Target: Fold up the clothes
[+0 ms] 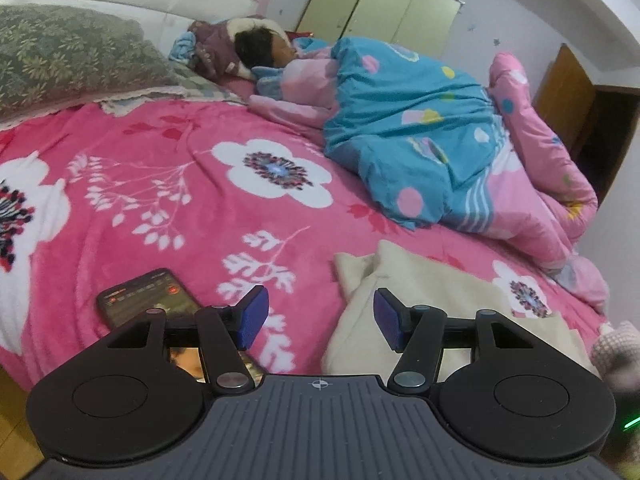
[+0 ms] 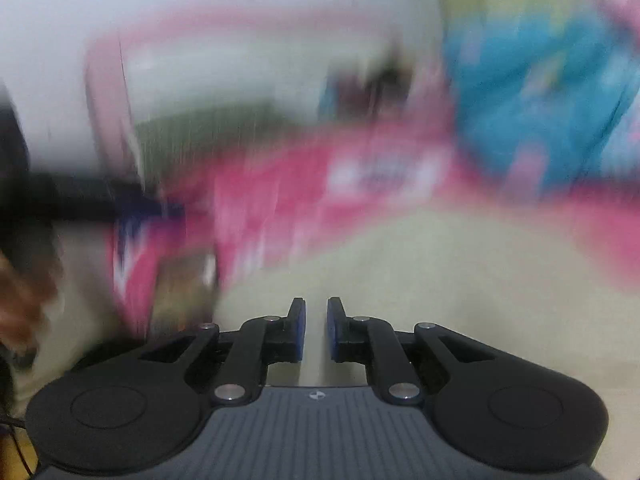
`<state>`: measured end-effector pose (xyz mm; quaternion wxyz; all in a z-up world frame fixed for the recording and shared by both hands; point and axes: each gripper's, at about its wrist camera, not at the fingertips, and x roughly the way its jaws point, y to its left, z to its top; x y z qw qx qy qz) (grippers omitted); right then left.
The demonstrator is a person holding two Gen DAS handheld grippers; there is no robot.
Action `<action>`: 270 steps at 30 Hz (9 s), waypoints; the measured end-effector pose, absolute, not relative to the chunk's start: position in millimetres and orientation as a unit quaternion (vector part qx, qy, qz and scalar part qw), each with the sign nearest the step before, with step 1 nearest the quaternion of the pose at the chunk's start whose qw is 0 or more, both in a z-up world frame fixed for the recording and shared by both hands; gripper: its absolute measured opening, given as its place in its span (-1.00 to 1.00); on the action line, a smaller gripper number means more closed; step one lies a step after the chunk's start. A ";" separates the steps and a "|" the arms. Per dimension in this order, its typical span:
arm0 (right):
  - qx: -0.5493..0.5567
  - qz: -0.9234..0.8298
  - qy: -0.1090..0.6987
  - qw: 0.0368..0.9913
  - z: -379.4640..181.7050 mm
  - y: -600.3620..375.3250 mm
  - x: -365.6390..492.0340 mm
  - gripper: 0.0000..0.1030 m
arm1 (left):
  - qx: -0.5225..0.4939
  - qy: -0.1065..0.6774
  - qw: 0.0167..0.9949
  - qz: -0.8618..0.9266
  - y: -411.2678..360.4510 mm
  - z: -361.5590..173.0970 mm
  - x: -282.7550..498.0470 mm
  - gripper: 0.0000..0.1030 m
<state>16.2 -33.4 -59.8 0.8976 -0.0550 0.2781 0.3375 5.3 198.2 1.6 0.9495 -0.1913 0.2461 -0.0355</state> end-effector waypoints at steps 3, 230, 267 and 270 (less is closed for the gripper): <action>-0.039 0.349 0.273 0.896 -46.1 -27.8 9.8 -0.76 | -0.175 0.244 0.952 -0.057 183.4 5.7 11.4 0.17; 0.430 0.208 0.356 0.803 -47.4 -317.0 -40.0 0.02 | 0.028 0.194 0.973 -0.121 26.9 -63.0 -34.3 -0.07; 0.330 0.115 0.294 0.889 -83.8 -319.3 -51.5 -0.80 | 0.238 0.211 0.933 -0.170 -41.1 -61.9 -43.3 0.10; 0.331 0.121 0.287 0.891 -84.5 -320.4 -50.9 -0.80 | 0.226 0.231 0.926 -0.196 -30.4 -53.3 -46.9 0.12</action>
